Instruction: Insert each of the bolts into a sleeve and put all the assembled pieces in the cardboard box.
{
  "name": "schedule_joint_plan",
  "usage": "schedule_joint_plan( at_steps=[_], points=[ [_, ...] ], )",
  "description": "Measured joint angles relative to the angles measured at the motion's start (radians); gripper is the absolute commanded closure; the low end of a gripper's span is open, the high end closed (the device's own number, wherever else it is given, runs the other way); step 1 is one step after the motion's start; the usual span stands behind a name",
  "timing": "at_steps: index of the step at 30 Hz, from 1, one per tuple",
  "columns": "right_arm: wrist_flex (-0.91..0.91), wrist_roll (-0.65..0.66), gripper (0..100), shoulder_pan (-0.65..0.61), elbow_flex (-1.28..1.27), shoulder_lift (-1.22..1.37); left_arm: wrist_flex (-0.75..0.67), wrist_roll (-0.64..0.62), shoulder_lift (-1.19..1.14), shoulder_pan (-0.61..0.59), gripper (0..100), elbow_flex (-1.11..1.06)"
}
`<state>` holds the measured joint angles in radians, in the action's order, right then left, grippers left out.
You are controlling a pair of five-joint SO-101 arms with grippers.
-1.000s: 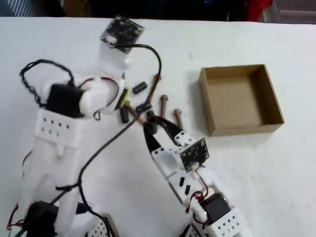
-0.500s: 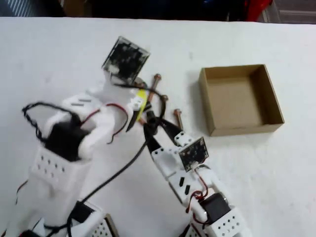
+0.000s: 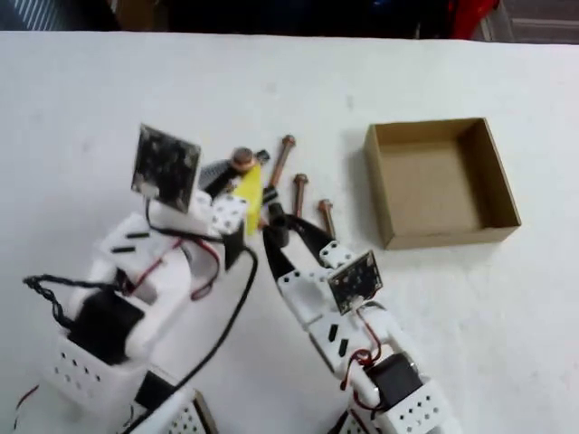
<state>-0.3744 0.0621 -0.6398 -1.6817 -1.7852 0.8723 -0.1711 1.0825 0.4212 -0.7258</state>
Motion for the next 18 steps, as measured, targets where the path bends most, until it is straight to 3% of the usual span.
schedule_joint_plan(
  at_steps=[7, 18],
  points=[
    [0.000, 0.000, 98.1, 0.000, 0.000, 0.000, -0.172, -0.041, 0.100, 0.080, 98, -0.155],
    [0.000, 0.000, 98.1, 0.000, 0.000, 0.000, -0.196, -0.043, 0.104, 0.084, 98, -0.187]
  ],
)
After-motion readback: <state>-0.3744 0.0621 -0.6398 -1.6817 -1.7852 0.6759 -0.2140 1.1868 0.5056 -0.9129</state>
